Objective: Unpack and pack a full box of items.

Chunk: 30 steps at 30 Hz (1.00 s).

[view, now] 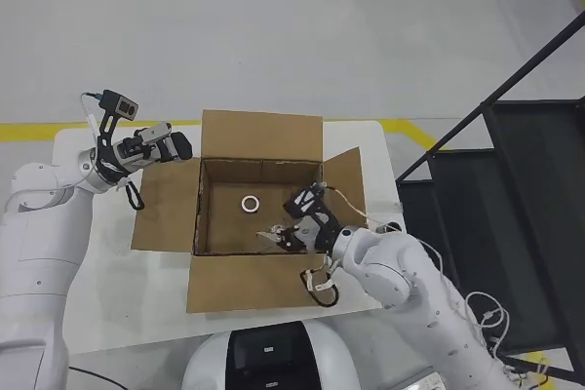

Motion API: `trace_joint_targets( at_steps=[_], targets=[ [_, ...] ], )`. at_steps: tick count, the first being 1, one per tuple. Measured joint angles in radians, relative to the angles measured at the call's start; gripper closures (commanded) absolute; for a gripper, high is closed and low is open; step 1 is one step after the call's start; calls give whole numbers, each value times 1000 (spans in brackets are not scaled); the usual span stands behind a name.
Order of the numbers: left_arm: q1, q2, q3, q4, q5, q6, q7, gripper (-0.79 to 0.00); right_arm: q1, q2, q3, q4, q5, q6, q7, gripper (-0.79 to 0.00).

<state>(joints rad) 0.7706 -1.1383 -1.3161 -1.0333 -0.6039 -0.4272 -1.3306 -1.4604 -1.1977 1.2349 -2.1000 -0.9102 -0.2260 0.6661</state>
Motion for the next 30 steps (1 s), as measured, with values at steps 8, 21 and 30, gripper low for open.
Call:
trace_joint_targets(
  at_steps=[8, 21, 30],
  targets=[
    [0, 0, 0, 0, 0, 0, 0, -785, -198, 22, 340, -106, 159, 0, -148, -785],
    [0, 0, 0, 0, 0, 0, 0, -785, -267, 22, 505, 104, 223, 262, -137, -785],
    [0, 0, 0, 0, 0, 0, 0, -785, -202, 23, 448, 315, 143, 384, -30, -708]
  ],
)
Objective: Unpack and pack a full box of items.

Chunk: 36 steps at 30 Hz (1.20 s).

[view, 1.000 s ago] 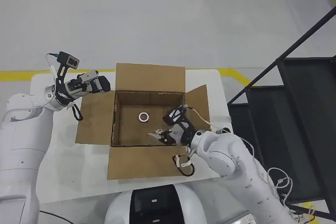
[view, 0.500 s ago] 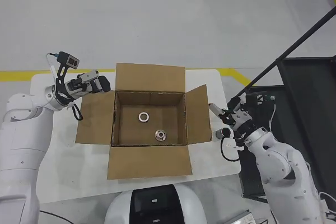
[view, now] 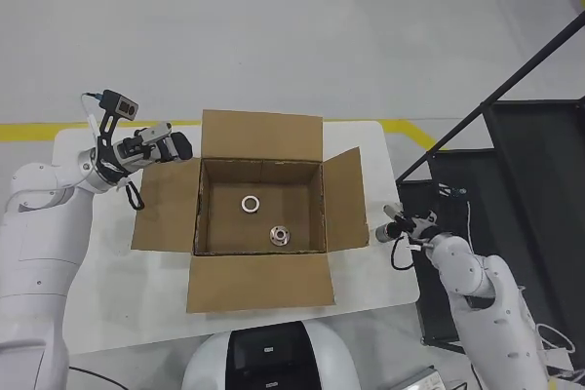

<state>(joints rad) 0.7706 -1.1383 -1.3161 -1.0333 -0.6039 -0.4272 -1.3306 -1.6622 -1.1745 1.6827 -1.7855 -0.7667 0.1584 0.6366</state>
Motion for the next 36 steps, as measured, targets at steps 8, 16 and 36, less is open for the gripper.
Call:
trace_joint_targets(
  at_steps=[8, 16, 36],
  targets=[
    [0, 0, 0, 0, 0, 0, 0, -785, 67, 1, -53, 154, -70, 43, 56, -785],
    [0, 0, 0, 0, 0, 0, 0, -785, 150, -7, -130, 265, -88, 55, 46, -785],
    [0, 0, 0, 0, 0, 0, 0, -785, 194, -10, -169, 317, -131, 73, 43, 0]
  ],
)
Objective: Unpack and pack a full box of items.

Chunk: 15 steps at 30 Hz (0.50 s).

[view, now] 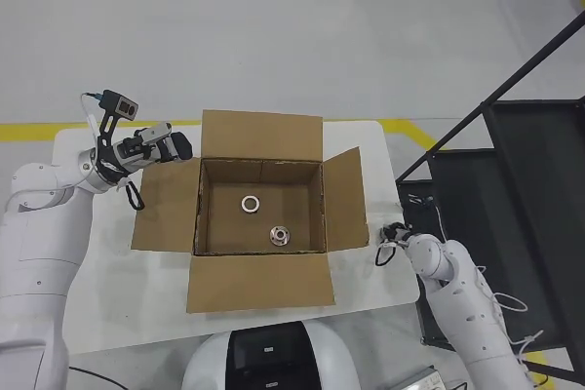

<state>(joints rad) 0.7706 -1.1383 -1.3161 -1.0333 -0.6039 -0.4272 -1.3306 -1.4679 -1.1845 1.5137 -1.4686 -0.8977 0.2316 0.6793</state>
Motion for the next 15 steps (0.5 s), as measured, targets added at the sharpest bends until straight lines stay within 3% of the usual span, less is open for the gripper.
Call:
trace_joint_targets(
  at_steps=[7, 15],
  targets=[
    [0, 0, 0, 0, 0, 0, 0, -785, -86, 6, 82, -188, 87, -55, -44, 0],
    [0, 0, 0, 0, 0, 0, 0, -785, -257, -8, 181, -506, 299, -140, -321, 0]
  ],
)
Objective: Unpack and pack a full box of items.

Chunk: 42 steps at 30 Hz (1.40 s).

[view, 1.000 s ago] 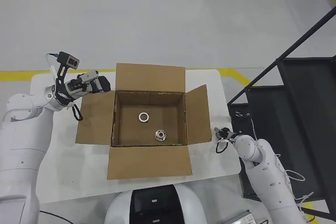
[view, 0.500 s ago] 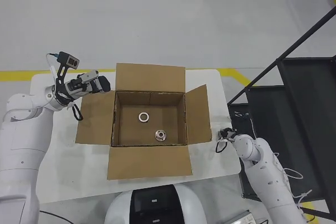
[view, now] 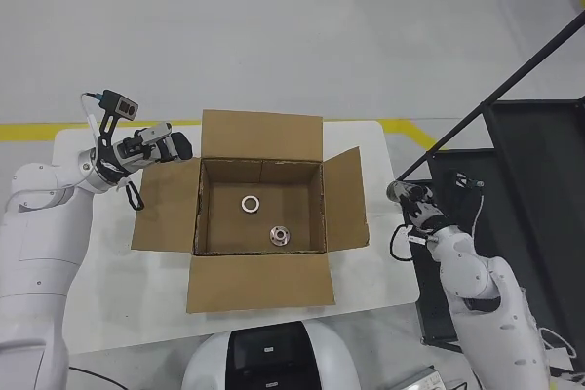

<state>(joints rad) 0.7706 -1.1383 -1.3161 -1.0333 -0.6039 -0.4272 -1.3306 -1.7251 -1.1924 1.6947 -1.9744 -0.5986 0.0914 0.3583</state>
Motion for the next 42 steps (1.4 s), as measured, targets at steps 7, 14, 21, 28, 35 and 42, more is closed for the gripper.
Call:
trace_joint_targets(
  at_steps=[7, 14, 21, 28, 35, 42],
  targets=[
    [0, 0, 0, 0, 0, 0, 0, -785, -48, -8, -72, -148, 119, -226, -76, 0],
    [0, 0, 0, 0, 0, 0, 0, -785, 0, -2, -198, -172, -16, -307, 52, 0],
    [0, 0, 0, 0, 0, 0, 0, -785, 180, -18, -443, -78, -321, -137, 198, 0],
    [0, 0, 0, 0, 0, 0, 0, -785, 373, -52, -628, 88, -429, 23, 271, 0],
    [0, 0, 0, 0, 0, 0, 0, -785, 547, -98, -762, 289, -463, 173, 330, 0],
    [0, 0, 0, 0, 0, 0, 0, -785, 681, -145, -858, 467, -453, 253, 378, 0]
  ],
)
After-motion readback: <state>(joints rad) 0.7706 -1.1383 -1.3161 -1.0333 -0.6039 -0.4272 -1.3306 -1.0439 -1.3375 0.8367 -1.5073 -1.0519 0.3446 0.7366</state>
